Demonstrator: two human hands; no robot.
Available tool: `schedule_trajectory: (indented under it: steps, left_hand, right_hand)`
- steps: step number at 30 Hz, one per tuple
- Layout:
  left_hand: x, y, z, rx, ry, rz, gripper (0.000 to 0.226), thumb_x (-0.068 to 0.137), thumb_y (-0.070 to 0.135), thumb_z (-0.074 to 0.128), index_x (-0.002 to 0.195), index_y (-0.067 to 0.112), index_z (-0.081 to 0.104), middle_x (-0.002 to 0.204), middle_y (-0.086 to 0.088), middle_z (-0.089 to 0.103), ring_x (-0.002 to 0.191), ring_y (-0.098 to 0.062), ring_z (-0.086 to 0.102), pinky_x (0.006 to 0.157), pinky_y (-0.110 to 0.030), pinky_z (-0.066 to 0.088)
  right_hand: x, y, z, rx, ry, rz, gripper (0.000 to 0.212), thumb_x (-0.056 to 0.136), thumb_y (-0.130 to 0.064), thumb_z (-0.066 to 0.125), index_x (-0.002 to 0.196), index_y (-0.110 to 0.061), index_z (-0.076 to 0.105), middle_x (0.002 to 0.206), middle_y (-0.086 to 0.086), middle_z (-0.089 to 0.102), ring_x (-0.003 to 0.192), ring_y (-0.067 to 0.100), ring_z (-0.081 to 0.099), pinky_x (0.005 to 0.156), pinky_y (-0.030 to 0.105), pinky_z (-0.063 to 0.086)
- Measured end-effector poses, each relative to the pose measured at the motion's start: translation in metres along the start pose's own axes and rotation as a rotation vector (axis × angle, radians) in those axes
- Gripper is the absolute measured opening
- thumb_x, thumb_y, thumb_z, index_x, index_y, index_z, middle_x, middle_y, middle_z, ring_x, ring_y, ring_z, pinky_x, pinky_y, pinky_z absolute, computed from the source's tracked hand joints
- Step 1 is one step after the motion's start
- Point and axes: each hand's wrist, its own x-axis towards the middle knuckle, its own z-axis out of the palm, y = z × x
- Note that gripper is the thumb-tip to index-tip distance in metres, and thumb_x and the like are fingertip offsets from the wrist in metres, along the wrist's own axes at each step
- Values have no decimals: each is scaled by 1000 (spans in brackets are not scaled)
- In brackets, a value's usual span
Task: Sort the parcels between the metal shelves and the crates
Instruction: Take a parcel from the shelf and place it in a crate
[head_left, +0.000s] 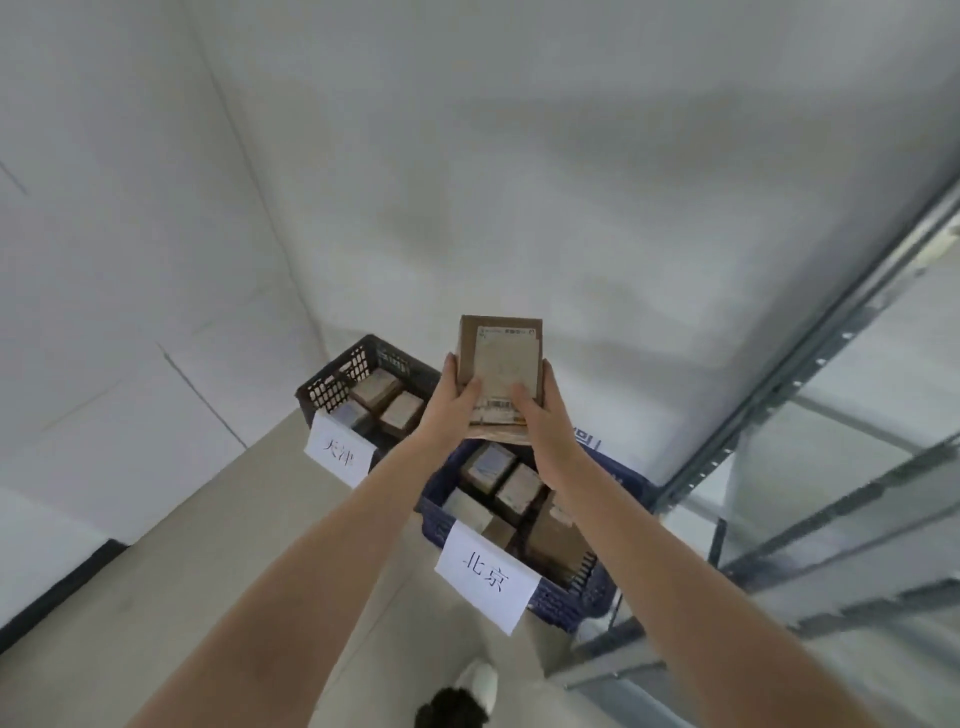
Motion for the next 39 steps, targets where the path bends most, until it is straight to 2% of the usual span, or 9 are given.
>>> schedule_trajectory:
  steps: [4,7,12,15,21,25,27,31,39]
  left_hand:
    - [62,-8,23,24,-130,-90,42,104,22,46,143,23,30,138,-10,54,119,-29,58,94,-45,54]
    - [98,-24,35,47,-230,-138,65,96,33,54,151,19,23,138,-12,54,120,-31,59,97,-54,52]
    - [140,-47,50,54,-290,-246,66,103,20,47,158,17,9,146,-11,47,122,-28,57,80,-32,59]
    - [159,-60,48,82,-318,-247,49,103,15,47,149,18,31,138,-15,54,109,-23,63,68,-22,59]
    - [198,-101,34,167,-397,-326,30,101,8,47,112,36,46,114,10,57,103,-9,58,92,-35,52]
    - [240,-162,26,305,-410,-385,53,101,12,50,150,14,30,127,2,52,117,-16,52,79,-19,47]
    - [265,-206,24,388,-432,-413,54,99,14,54,149,14,32,132,-1,54,123,-22,53,74,-17,49]
    - [306,-297,23,561,-405,-443,67,99,24,57,155,14,22,145,-9,51,122,-27,56,97,-39,51]
    - [358,-428,21,638,-303,-385,68,95,30,61,152,15,29,140,-4,54,124,-23,55,99,-38,49]
  right_hand:
    - [47,15,-24,8,80,69,38,103,-17,50,139,-24,42,126,-6,61,111,15,62,78,24,57]
    - [69,26,-39,24,152,130,38,103,-15,51,139,-25,42,122,-8,62,103,9,62,72,20,55]
    - [103,61,-50,30,234,238,47,103,-17,51,146,-28,38,132,1,60,117,26,59,96,48,54]
    - [120,83,-47,41,281,343,58,102,-22,53,153,-31,27,138,2,56,120,26,57,101,52,51]
    - [156,137,-32,75,344,585,82,100,-29,57,160,-34,1,150,1,46,132,28,48,112,51,40]
    - [192,211,-26,-16,388,685,71,98,-26,61,157,-21,22,146,4,50,128,25,52,108,47,46]
    - [208,254,-25,-60,414,722,62,97,-23,63,151,-17,35,141,6,55,123,25,55,104,46,49]
    - [236,337,-26,-73,433,788,52,95,-16,65,143,-16,45,135,6,59,121,25,58,102,44,51]
    - [287,461,-22,-79,436,825,63,91,-34,70,147,-18,45,136,6,61,121,29,59,102,48,50]
